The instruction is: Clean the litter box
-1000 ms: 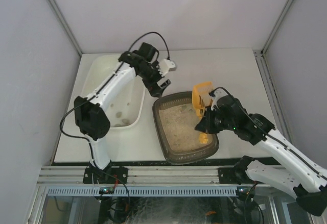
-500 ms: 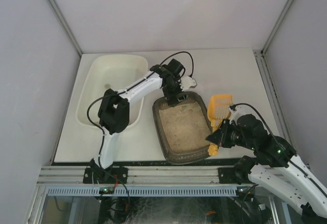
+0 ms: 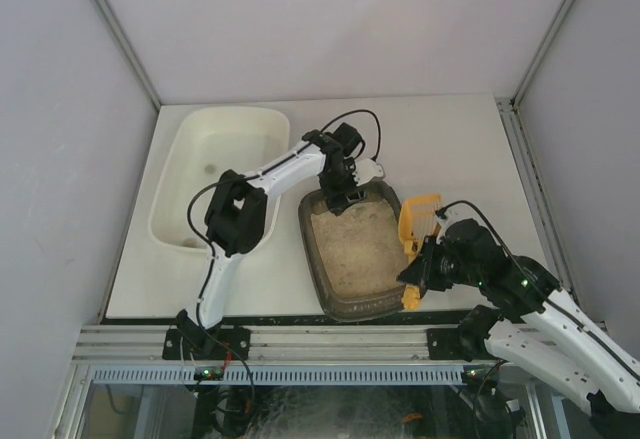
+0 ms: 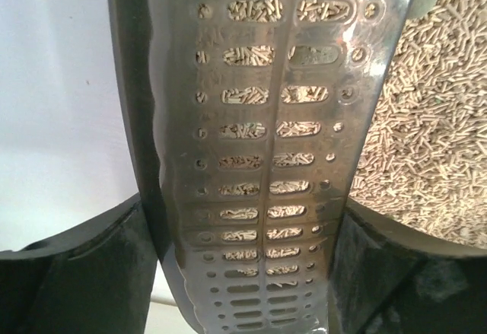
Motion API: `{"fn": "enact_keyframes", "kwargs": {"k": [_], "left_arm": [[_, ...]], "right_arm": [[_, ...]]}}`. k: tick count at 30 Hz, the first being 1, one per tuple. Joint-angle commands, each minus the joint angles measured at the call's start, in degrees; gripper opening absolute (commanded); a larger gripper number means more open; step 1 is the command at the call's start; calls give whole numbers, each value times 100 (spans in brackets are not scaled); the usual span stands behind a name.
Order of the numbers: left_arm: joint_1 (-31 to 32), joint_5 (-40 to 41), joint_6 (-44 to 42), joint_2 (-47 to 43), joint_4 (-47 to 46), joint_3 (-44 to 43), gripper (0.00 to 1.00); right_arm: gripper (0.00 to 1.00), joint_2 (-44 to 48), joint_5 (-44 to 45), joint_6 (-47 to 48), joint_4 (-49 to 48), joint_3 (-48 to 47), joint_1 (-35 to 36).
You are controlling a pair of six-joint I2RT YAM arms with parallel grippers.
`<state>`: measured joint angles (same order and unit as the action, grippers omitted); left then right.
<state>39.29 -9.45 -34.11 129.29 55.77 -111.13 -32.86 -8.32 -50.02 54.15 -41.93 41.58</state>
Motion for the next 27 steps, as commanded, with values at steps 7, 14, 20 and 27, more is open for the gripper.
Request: {"fn": "enact_keyframes", "kwargs": {"k": [7,14,20,27], "left_arm": [[-662,-1369,1583,-343,136,-240,48],[-884,-985,3042,-918,-712,820,48],[-818,-561,3663,-1488,-1048,1569,53],[-536,-687,4007,-1877,-1035,1958,59]], "right_arm": [[0,-876,-473,729,-244,-217,-102],[0,-1535,-757,1509,-31,-598,-471],[0,-2115,-1347,2020,-54,-896,-1024],[0,-3446,-3263,1950,179,-1515,-1854]]}}
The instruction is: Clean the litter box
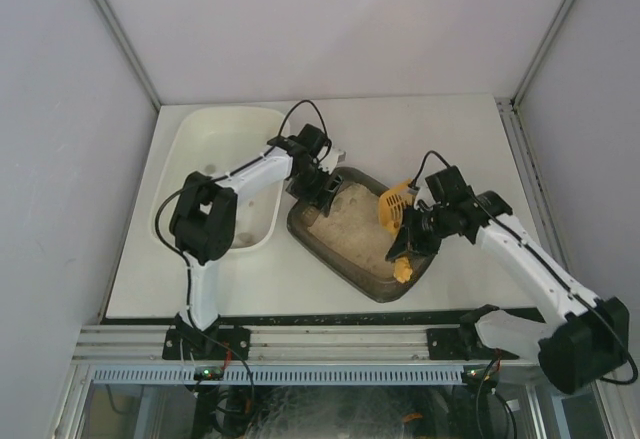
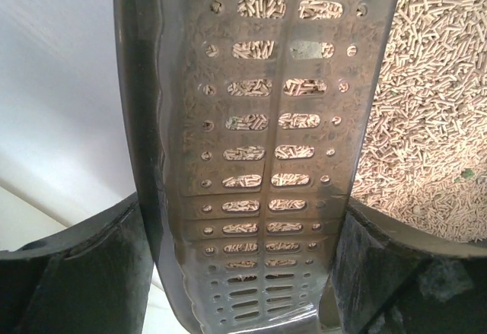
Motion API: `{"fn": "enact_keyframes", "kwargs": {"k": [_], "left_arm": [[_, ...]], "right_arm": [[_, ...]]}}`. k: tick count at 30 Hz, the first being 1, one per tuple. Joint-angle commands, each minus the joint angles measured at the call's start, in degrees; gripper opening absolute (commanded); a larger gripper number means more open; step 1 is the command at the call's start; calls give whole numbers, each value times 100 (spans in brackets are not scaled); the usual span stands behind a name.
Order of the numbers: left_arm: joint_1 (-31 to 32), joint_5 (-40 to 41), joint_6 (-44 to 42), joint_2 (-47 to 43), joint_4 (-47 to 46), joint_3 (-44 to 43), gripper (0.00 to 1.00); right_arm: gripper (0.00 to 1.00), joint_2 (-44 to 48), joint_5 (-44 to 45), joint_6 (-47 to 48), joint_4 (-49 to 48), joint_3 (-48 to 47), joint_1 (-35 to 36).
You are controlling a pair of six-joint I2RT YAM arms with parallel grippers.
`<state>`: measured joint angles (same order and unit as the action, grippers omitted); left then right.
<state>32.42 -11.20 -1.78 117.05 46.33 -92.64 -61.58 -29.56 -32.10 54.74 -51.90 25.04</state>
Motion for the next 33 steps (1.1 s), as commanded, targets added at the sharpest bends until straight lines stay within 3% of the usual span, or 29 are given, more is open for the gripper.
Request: {"fn": "enact_keyframes", "kwargs": {"k": [1,7,10,18,27,33], "left_arm": [[197,-588,864,-707,-140,260,61],[681,-318,1062,-1527,-832,1294,82],[730,-517,1145,-1746,-900,1404,99],[624,-1473,1029,-2122,-718,1018,100],[-749,-2319,1103,-1856,-1025,598,100],[-1112,-2423,1186,-1816,-1309,694,100]], "right_arm": [[0,-805,-1217,190,339,-674,-203],[0,-2064,-1177,9,788,-1260,206],[0,-2322,-942,-76,958,-1338,234],[0,-2433,-671,-476,1007,-1354,326],[0,-2633,-1013,-1388,179,-981,977],[0,-3050,-1012,-1908,-568,-956,1135]]}}
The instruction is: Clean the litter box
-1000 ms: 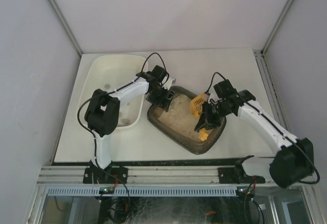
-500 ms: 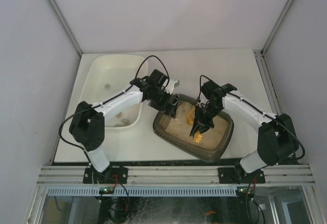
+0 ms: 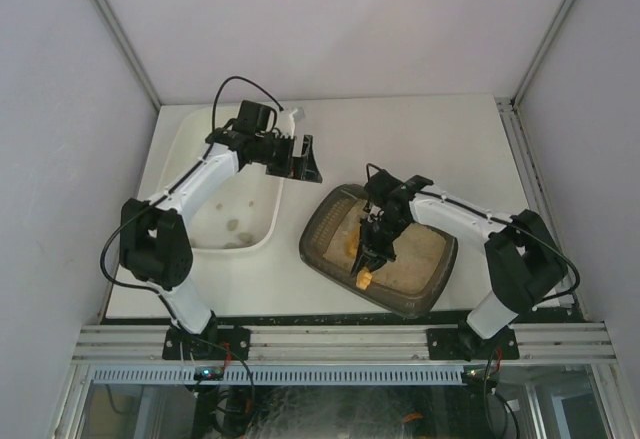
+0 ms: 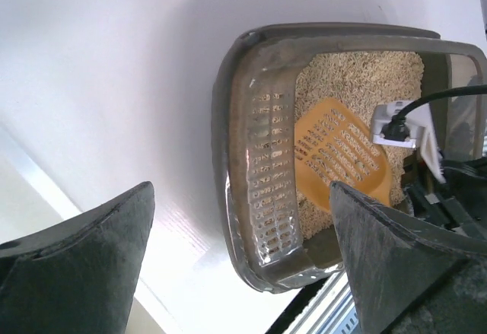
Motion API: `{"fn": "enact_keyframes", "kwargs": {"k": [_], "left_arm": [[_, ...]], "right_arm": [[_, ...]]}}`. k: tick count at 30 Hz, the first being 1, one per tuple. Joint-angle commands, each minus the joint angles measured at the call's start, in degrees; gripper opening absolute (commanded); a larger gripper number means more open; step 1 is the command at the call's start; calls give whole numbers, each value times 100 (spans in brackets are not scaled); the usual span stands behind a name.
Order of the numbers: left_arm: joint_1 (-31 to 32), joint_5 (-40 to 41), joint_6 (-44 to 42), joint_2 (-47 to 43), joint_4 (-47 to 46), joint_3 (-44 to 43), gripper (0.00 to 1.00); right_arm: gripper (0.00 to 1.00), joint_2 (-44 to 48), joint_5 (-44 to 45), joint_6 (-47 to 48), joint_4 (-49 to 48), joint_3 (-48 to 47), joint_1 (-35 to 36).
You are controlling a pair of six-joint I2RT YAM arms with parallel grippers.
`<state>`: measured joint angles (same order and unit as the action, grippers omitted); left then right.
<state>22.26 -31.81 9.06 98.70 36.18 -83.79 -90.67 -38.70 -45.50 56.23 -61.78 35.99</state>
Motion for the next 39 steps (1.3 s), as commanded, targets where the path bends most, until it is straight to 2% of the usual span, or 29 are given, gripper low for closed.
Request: {"fn": "enact_keyframes", "kwargs": {"k": [1,7,13,22,25,31,36,39], "left_arm": [[-120,-375,98,37,-300,-186,100],[-130,-506,99,157,-320,-148,100],[-165,-601,148,143,-335,-32,100],[-196,-588,65,73,-246,54,100],[-196,-590,37,30,-248,87,100],[-201,-598,0,-25,-257,160,100],[-198,-609,-43,-39,-257,179,100],[-198,-629,-44,-28,-276,190,100]], "right_arm": [[0,-173,-117,-686,-898,60,40],[0,-97,78,-1810,-2265,704,57],[0,102,-73,-3778,-5366,2252,167],[0,-558,293,-5181,-9400,3560,273],[0,-643,559,-5120,-9909,3794,233],[0,115,823,-4377,-9213,3904,62],[0,1217,895,-2944,-6232,3212,-68],[0,1566,829,-2491,-4950,2969,-134]]}}
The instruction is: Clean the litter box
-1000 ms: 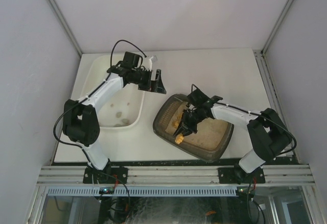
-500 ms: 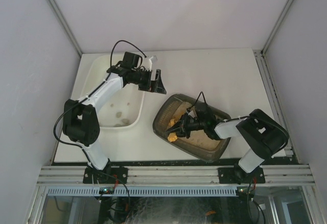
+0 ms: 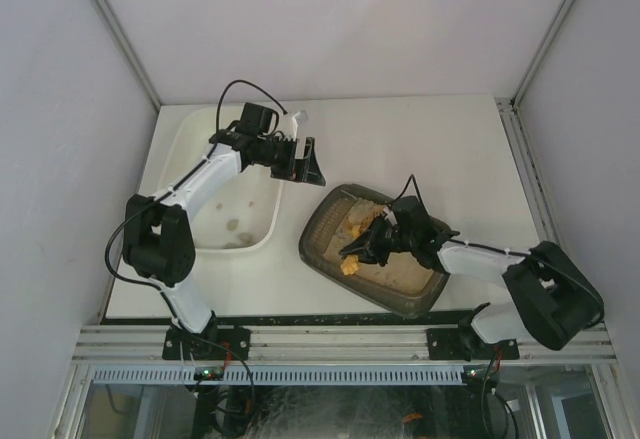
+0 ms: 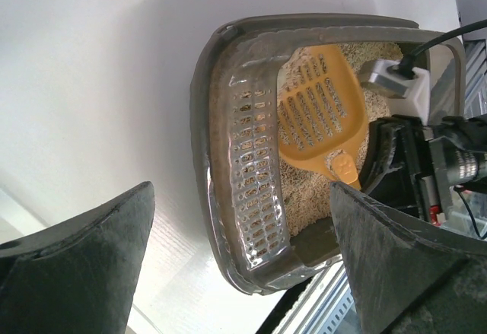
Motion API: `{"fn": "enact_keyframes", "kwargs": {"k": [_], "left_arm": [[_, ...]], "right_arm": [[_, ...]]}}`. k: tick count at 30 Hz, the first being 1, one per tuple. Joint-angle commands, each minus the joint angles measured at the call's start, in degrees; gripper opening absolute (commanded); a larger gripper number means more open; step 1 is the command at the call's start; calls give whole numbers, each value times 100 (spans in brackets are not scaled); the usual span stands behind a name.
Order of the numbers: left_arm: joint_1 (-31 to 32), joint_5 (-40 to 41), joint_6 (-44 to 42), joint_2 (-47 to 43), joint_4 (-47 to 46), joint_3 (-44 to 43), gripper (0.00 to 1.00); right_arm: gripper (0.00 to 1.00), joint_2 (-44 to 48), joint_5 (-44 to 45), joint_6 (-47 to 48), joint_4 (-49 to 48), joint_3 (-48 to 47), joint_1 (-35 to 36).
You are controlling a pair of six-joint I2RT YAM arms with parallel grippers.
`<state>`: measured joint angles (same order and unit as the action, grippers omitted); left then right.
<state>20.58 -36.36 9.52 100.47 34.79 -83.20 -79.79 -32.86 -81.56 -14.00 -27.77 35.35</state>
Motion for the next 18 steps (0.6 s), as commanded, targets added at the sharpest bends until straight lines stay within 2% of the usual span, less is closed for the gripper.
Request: {"fn": "enact_keyframes", "kwargs": {"k": [1,10,18], "left_arm": [[-30,-179,-87,-199,-137,130,100],[-28,-187,-85,-124,-138,170,100],[-28,-188,-69,-107,-135,193,100]], "right_arm": [[0,538,180,1204,2315,-441,-93],[0,815,-110,1721,3650,-573,-122],[0,834,-283,2023,4074,-600,-403]]}}
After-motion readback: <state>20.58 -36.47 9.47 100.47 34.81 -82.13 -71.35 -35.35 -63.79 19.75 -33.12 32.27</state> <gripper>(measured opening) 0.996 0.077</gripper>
